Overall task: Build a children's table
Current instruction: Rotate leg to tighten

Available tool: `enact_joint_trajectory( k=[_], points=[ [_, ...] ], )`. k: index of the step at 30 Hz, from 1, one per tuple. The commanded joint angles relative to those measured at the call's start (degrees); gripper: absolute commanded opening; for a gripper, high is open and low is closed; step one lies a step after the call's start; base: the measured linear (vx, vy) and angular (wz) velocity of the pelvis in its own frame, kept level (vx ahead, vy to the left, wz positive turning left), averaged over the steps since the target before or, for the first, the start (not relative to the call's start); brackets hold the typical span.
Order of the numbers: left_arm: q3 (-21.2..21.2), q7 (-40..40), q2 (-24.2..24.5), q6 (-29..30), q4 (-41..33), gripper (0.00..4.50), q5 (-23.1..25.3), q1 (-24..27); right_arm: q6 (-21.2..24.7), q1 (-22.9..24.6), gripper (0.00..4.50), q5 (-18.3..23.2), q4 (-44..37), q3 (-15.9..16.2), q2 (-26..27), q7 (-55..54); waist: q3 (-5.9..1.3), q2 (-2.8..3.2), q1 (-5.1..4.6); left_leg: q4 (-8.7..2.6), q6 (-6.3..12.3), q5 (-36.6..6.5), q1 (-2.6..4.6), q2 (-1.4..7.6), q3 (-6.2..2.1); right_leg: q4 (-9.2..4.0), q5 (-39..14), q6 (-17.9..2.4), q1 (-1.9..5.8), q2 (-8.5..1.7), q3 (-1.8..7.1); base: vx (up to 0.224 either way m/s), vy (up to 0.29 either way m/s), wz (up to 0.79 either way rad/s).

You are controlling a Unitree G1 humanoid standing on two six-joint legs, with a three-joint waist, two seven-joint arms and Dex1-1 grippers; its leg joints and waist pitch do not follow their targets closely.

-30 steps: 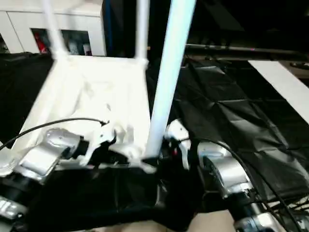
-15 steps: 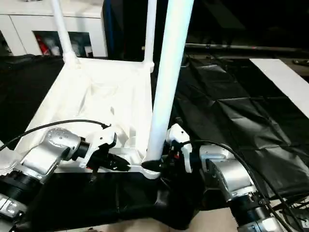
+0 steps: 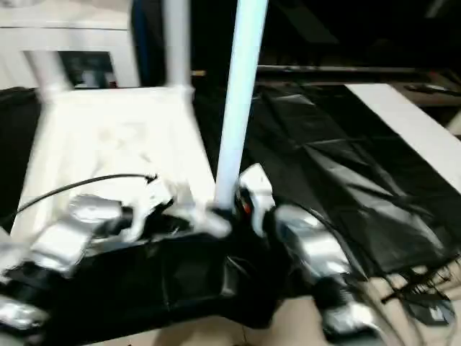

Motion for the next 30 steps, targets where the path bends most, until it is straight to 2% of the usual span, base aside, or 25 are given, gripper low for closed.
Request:
enact_joint_trajectory(
  k=[1,2,3,6,9,10,11,12,14,15,18,20,21,22,23,24,25,26,28,29,30],
  points=[
    [0.47,7.02,-4.02,1.67,1.51,0.0,0.43,-1.76,1.71,-0.73,1.99,-0.37,5.02,-1.14,1.99,-6.34,-2.84,0.57,0.43,-4.16,-2.61,-24.26,0.34,1.47,-1.11,-5.28,-32.93,-5.39,1.69,-2.91,1.44,0.0,0.0,0.0],
    [0.65,9.25,-5.42,1.61,2.28,0.0,0.91,-2.42,1.38,-1.33,1.99,-0.74,6.27,-1.43,2.89,-8.37,-2.77,0.46,0.25,-4.07,-2.21,-24.92,0.62,1.38,-0.96,-5.27,-32.17,-5.71,1.25,-2.66,1.51,0.0,0.0,0.0],
    [0.51,11.38,-7.2,1.16,3.43,0.0,1.39,-3.31,0.87,-2.38,1.99,-1.39,8.15,-1.33,4.32,-10.71,-2.8,0.44,0.29,-3.97,-1.82,-25.35,0.69,1.22,-0.85,-5.44,-32.49,-5.44,1.21,-2.56,1.45,0.0,0.0,0.0],
    [-0.87,12.48,-9.24,0.48,4.78,0.0,2.08,-4.35,-0.08,-4.49,1.99,-2.71,10.52,-0.39,6.69,-13.01,-2.87,0.5,0.25,-3.94,-1.32,-25.73,0.62,1.17,-0.85,-5.69,-32.92,-4.53,1.19,-2.58,1.39,0.0,0.0,0.0],
    [-1.28,12.11,-9.7,0.06,5.21,0.0,2.0,-4.88,-0.87,-5.35,1.99,-3.07,10.33,0.35,7.7,-11.68,-2.97,0.69,0.15,-4.09,-1.09,-25.2,0.35,1.17,-0.81,-5.48,-30.88,-4.8,1.36,-2.41,1.5,0.0,0.0,0.0],
    [-1.35,11.96,-9.62,-0.14,5.6,0.0,2.15,-5.09,-1.41,-5.43,1.99,-3.31,10.25,0.65,7.68,-10.95,-2.97,1.02,0.23,-4.09,-1.15,-25.31,0.42,1.23,-0.83,-5.39,-30.27,-5.02,1.28,-2.45,1.57,0.0,0.0,0.0],
    [-1.5,11.75,-9.41,-0.41,6.01,0.0,2.36,-5.28,-1.86,-5.39,1.99,-3.41,10.1,0.85,7.52,-10.12,-3.01,0.78,0.12,-4.15,-0.99,-25.07,0.26,1.22,-0.77,-5.28,-29.14,-5.42,1.43,-2.36,1.59,0.0,0.0,0.0],
    [-1.63,11.65,-9.27,-0.61,6.29,0.0,2.51,-5.38,-2.11,-5.37,2.53,-3.34,10.08,0.84,7.43,-9.58,-3.03,0.81,0.23,-4.17,-0.86,-24.81,0.26,1.25,-0.75,-5.17,-28.4,-5.78,1.5,-2.39,1.64,0.0,0.0,0.0],
    [-2.21,10.59,-8.5,-1.29,6.34,0.0,2.73,-5.2,-2.36,-4.83,2.66,-2.47,9.12,0.67,6.87,-7.1,-3.0,0.73,0.34,-4.19,-0.69,-24.92,0.28,1.29,-0.73,-5.13,-28.28,-6.04,1.51,-2.43,1.65,0.0,0.0,0.0],
    [-2.5,9.51,-7.81,-1.31,5.97,0.0,2.61,-4.91,-2.19,-4.15,2.66,-1.6,7.93,0.88,6.01,-4.6,-2.97,0.25,0.39,-4.21,-0.25,-24.85,0.19,1.28,-0.67,-5.27,-28.96,-5.9,1.61,-2.46,1.6,0.0,0.0,0.0],
    [-3.38,5.82,-6.0,-2.1,5.01,0.0,1.89,-4.22,-1.6,-2.74,3.01,-0.65,5.12,1.89,3.64,0.15,-2.84,0.39,0.95,-4.28,0.37,-23.84,0.26,1.46,-0.58,-5.25,-28.94,-5.88,1.52,-2.6,1.84,0.0,0.0,0.0],
    [-4.2,2.9,-4.46,-2.88,4.68,0.0,1.62,-3.98,-1.92,-1.63,3.06,-0.75,2.44,2.93,1.27,4.04,-2.93,0.24,1.03,-4.37,0.31,-22.99,0.05,1.53,-0.61,-5.04,-28.49,-6.14,1.75,-2.64,1.83,0.0,0.0,0.0],
    [-5.1,-0.45,-2.58,-4.47,4.65,0.0,1.55,-3.88,-2.13,-0.15,3.06,0.19,-1.23,3.67,-2.11,9.37,-2.88,0.18,1.32,-4.43,0.51,-22.59,0.1,1.57,-0.6,-5.11,-28.29,-5.95,1.83,-2.61,1.83,0.0,0.0,0.0],
    [-5.19,-0.76,-2.4,-4.61,4.64,0.0,1.55,-3.87,-2.12,0.0,3.06,0.33,-1.6,3.72,-2.45,9.9,-2.9,0.34,1.62,-4.4,0.7,-22.52,0.2,1.67,-0.59,-5.08,-27.95,-5.91,1.82,-2.74,1.92,0.0,0.0,0.0],
    [-5.6,-2.65,-1.27,-5.04,4.47,0.0,1.43,-3.79,-1.81,0.87,3.06,1.23,-3.7,3.85,-4.54,13.03,-2.99,0.34,1.88,-4.4,0.79,-22.13,0.42,1.85,-0.47,-4.84,-26.18,-6.53,1.68,-2.67,2.11,0.0,0.0,0.0],
    [-5.86,-4.69,-0.03,-4.8,4.1,0.0,1.06,-3.64,-1.02,1.7,3.06,2.28,-5.62,3.65,-6.7,16.24,-3.01,-0.17,2.0,-4.4,1.05,-21.14,0.25,1.88,-0.33,-4.58,-24.05,-7.43,1.85,-2.58,2.15,0.0,0.0,0.0],
    [-5.86,-4.69,-0.03,-4.8,4.1,0.0,1.06,-3.64,-1.02,1.7,3.06,2.28,-5.62,3.65,-6.7,16.24,-3.12,0.03,2.17,-4.36,1.21,-20.56,0.31,1.93,-0.29,-4.29,-22.84,-8.04,1.91,-2.63,2.21,0.0,0.0,0.0],
    [-6.17,-9.63,3.05,-6.36,3.03,0.0,-0.12,-3.18,-0.59,3.39,3.06,3.37,-8.93,3.41,-11.36,22.39,-3.16,0.07,2.4,-4.21,1.74,-18.7,0.33,2.03,0.1,-3.94,-18.93,-9.44,1.87,-2.46,2.41,0.0,0.0,0.0],
    [-6.27,-11.27,3.94,-6.57,2.69,0.0,-0.54,-3.07,-0.49,3.79,3.06,3.54,-9.77,3.41,-12.68,24.04,-3.33,0.16,2.89,-4.06,2.1,-17.09,0.29,2.08,0.07,-3.48,-16.63,-10.22,2.18,-2.55,2.35,0.0,0.0,0.0],
    [-6.52,-14.47,5.57,-7.29,1.95,0.0,-1.36,-2.76,-1.1,4.53,3.06,3.65,-11.16,3.61,-15.06,26.83,-3.36,0.07,3.01,-4.02,2.56,-15.19,0.1,2.04,0.17,-3.18,-14.28,-10.99,2.32,-2.54,2.34,0.0,0.0,0.0],
    [-6.71,-16.17,6.54,-7.45,1.54,0.0,-1.78,-2.63,-1.02,4.91,3.06,3.76,-11.99,3.9,-16.53,28.33,-3.51,0.34,3.17,-3.94,2.68,-13.58,0.05,2.11,0.14,-2.85,-12.32,-11.6,2.54,-2.6,2.28,0.0,0.0,0.0]
  ],
)
